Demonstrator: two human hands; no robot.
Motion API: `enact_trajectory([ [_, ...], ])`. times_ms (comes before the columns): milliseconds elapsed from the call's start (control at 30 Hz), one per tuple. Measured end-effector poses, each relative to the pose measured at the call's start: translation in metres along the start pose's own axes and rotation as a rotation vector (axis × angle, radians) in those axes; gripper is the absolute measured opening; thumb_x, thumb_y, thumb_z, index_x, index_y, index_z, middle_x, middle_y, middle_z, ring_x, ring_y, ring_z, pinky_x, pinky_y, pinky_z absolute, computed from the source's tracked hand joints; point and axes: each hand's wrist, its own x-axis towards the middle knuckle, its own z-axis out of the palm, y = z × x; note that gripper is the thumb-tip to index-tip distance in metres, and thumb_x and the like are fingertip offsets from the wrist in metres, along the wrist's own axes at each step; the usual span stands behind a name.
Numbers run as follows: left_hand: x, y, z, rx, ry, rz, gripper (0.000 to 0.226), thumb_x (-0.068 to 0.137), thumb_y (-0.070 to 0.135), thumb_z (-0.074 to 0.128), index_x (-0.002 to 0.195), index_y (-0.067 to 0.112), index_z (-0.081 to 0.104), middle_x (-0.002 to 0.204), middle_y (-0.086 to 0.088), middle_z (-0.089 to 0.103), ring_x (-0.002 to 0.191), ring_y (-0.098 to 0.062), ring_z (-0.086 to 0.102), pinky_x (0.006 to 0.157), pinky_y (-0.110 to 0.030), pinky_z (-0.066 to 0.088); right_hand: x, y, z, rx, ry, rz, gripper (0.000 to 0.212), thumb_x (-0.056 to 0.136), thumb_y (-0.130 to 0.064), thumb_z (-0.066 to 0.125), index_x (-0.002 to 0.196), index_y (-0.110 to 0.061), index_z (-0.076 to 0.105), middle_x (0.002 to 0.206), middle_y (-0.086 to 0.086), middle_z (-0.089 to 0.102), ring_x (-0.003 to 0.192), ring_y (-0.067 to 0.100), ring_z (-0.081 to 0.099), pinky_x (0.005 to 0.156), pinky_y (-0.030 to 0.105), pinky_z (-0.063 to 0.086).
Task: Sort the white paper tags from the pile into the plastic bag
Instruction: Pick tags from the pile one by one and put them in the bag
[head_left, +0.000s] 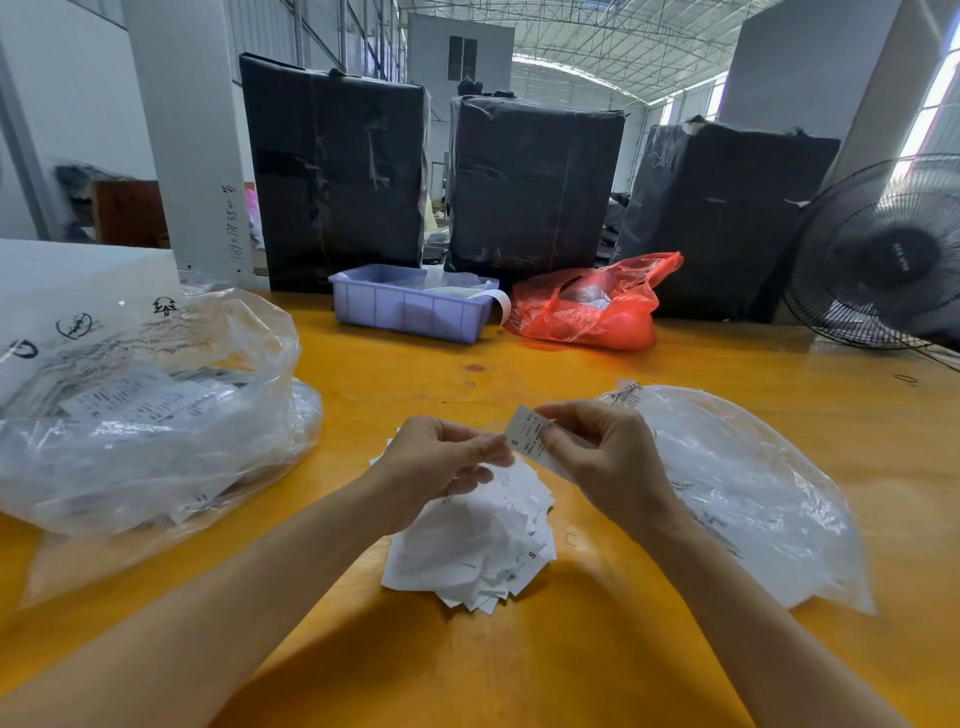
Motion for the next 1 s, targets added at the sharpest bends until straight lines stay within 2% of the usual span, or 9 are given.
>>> enact_trajectory([
  [233,0.001,0.001,0.001,0.012,0.015,-0.012,0.016,0.083,0.019,0.068,0.088,0.005,0.073,0.068,0.000,0.071,0.054,-0.003,0.062,0.048,-0.015,0.047,0.000,-0.001,-0.001,-0.008,-0.135,0.017,0.018,0.083,-0.006,0.067,0.095,-0.018,0.074,0.083,0.001,0.073,0.077,0.015,0.069,0.066,0.029,0.056],
  [367,0.002,0.000,0.000,0.020,0.051,-0.005,0.024,0.084,0.022,0.067,0.092,0.000,0.073,0.075,-0.007,0.070,0.055,-0.006,0.060,0.052,-0.016,0.049,0.000,0.001,-0.003,-0.032,-0.199,0.062,0.019,0.086,-0.009,0.065,0.093,-0.024,0.074,0.086,0.001,0.072,0.083,0.017,0.067,0.071,0.031,0.055],
  [467,0.001,-0.001,0.002,0.022,0.017,-0.015,0.026,0.083,0.021,0.068,0.092,-0.002,0.072,0.076,-0.009,0.068,0.058,-0.009,0.058,0.054,-0.018,0.049,-0.002,0.000,-0.002,0.072,-0.276,0.116,0.022,0.083,-0.011,0.071,0.094,-0.030,0.070,0.085,0.000,0.070,0.080,0.014,0.066,0.071,0.029,0.055],
  [533,-0.001,-0.001,0.004,0.060,-0.023,-0.019,0.026,0.080,0.024,0.070,0.092,0.000,0.073,0.073,-0.005,0.067,0.060,-0.009,0.061,0.054,-0.018,0.049,-0.003,-0.002,0.000,0.137,-0.261,0.132,0.027,0.077,-0.010,0.076,0.098,-0.025,0.068,0.082,-0.002,0.067,0.075,0.008,0.065,0.066,0.021,0.054],
  [600,-0.002,-0.002,0.007,0.075,-0.032,-0.007,0.021,0.079,0.025,0.071,0.086,0.006,0.073,0.069,-0.001,0.067,0.058,-0.006,0.064,0.053,-0.017,0.050,-0.001,-0.003,0.002,0.164,-0.180,0.131,0.032,0.074,-0.012,0.078,0.103,-0.018,0.065,0.087,0.000,0.067,0.077,0.009,0.066,0.068,0.021,0.056],
  [700,0.000,-0.002,0.007,-0.015,0.044,0.007,0.012,0.082,0.021,0.069,0.078,0.010,0.071,0.070,-0.001,0.065,0.056,-0.005,0.064,0.055,-0.017,0.053,0.001,-0.003,0.001,0.229,-0.034,0.176,0.021,0.078,-0.010,0.074,0.095,-0.017,0.064,0.084,0.002,0.067,0.069,0.009,0.067,0.062,0.020,0.056],
  [800,0.002,-0.002,0.005,-0.063,0.094,0.002,0.012,0.083,0.021,0.069,0.076,0.012,0.071,0.071,-0.002,0.065,0.057,-0.006,0.064,0.055,-0.018,0.053,-0.001,-0.003,0.001,0.308,0.010,0.213,0.013,0.080,-0.005,0.072,0.092,-0.003,0.069,0.073,0.007,0.070,0.060,0.013,0.067,0.059,0.022,0.056],
  [867,0.001,-0.003,0.006,-0.054,0.088,0.008,0.011,0.083,0.020,0.069,0.078,0.011,0.071,0.071,-0.001,0.066,0.057,-0.007,0.064,0.053,-0.019,0.051,-0.004,-0.005,0.004,0.281,-0.007,0.179,0.009,0.080,-0.004,0.072,0.088,-0.003,0.071,0.071,0.009,0.072,0.061,0.017,0.069,0.060,0.023,0.057],
  [1000,-0.001,-0.006,0.010,-0.044,0.099,0.042,0.013,0.083,0.020,0.069,0.079,0.008,0.073,0.067,-0.001,0.064,0.065,-0.014,0.056,0.054,-0.024,0.045,-0.010,-0.014,0.011,0.197,-0.155,0.137,0.009,0.084,-0.009,0.069,0.090,-0.011,0.074,0.077,0.010,0.073,0.070,0.022,0.068,0.066,0.031,0.058],
])
